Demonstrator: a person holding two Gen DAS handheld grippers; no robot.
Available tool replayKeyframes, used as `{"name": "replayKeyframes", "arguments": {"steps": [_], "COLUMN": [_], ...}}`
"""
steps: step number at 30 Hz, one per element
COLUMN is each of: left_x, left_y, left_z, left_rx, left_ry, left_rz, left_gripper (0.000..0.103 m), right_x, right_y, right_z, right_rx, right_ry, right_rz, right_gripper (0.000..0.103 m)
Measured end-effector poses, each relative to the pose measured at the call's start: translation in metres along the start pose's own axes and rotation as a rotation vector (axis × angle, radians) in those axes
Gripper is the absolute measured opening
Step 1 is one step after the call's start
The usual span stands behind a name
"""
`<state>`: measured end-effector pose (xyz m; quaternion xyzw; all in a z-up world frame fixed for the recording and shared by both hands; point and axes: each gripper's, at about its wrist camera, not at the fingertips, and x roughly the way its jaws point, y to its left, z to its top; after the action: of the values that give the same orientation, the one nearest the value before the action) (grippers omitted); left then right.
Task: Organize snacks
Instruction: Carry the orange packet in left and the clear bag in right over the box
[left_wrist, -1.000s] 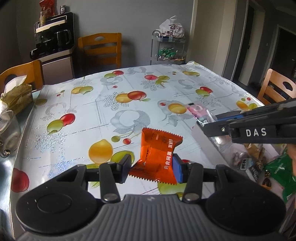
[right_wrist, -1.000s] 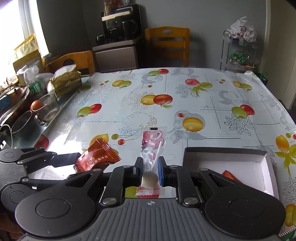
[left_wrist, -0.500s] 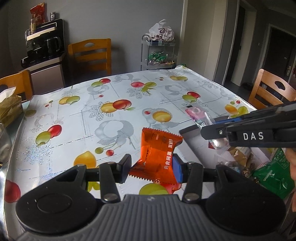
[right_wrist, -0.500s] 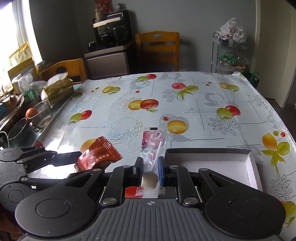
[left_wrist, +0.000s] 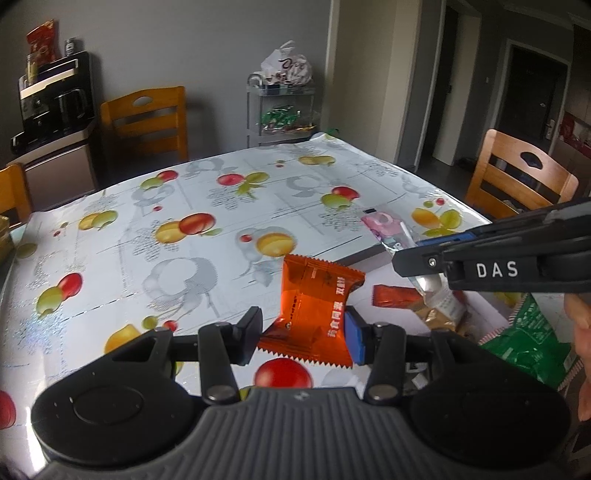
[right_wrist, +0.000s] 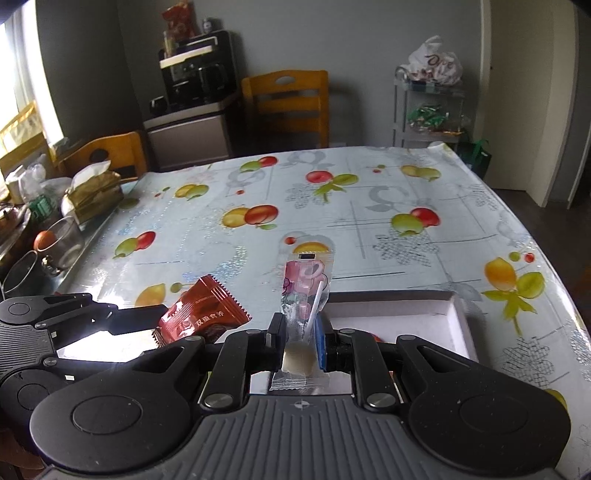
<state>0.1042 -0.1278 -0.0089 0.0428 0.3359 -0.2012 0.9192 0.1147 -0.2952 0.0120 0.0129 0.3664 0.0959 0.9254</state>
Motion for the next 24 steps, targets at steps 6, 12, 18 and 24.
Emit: {"name": "replayKeyframes", "arguments": {"steps": [6, 12, 18, 24], "left_x": [0.005, 0.01, 0.015, 0.018], "left_y": [-0.016, -0.032, -0.045, -0.054], "left_z": [0.004, 0.007, 0.008, 0.008], "left_rx": [0.022, 0.042, 0.065, 0.078], "left_ry": [-0.001, 0.0, 0.004, 0.014], "left_rz": [-0.03, -0.058, -0.075, -0.086], "left_gripper": [0.045, 0.045, 0.045, 0.045], "right_x": [-0.007, -0.014, -0.02, -0.021], "right_y": [-0.016, -0.03, -0.041, -0.05], "right_z": [-0.004, -0.01, -0.015, -0.019], "right_rx": [0.022, 0.04, 0.058, 0.072], "right_ry": [-0.004, -0.007, -0.01, -0.007], "right_rz": [-0.028, -0.05, -0.067, -0.075], "right_gripper": [0.019, 0.019, 0.019, 0.019]}}
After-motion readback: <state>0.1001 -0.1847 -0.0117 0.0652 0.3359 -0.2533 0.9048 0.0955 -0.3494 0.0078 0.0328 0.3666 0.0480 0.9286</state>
